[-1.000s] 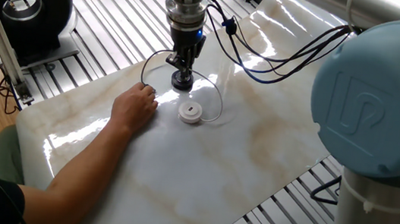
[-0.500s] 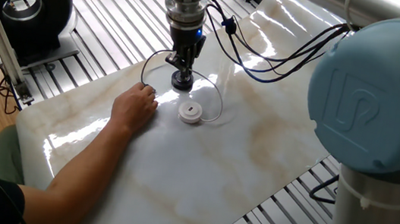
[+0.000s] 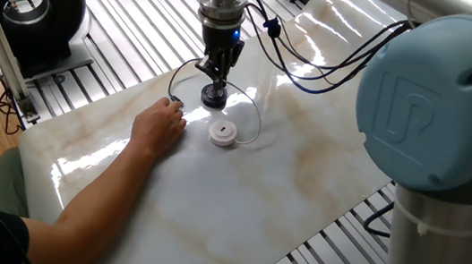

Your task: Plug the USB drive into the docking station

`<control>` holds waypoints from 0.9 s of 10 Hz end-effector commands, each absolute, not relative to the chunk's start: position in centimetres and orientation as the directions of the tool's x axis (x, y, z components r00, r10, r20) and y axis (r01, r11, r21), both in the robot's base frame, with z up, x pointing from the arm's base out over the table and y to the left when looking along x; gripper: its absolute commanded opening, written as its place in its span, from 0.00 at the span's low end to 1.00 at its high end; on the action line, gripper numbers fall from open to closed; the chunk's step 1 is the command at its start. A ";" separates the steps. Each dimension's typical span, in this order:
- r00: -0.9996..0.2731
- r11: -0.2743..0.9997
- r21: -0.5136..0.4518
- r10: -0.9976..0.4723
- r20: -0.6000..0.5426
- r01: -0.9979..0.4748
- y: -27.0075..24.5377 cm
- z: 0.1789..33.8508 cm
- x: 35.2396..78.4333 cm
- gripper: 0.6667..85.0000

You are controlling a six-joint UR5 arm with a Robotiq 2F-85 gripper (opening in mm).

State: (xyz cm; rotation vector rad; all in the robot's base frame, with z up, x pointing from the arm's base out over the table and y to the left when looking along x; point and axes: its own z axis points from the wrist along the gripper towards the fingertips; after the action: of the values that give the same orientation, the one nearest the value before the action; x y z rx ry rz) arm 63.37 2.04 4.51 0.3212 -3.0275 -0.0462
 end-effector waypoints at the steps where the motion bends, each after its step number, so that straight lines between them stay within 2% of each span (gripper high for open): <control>1: -0.984 0.988 0.035 -0.152 0.094 -0.149 2.1 5.0 63.9 0.01; 9: -0.986 0.992 0.036 -0.125 0.108 -0.121 2.5 4.6 63.8 0.01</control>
State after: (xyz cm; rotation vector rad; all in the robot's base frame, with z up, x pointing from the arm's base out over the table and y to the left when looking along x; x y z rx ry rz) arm 63.86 2.20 4.57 0.2006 -3.0278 -0.0287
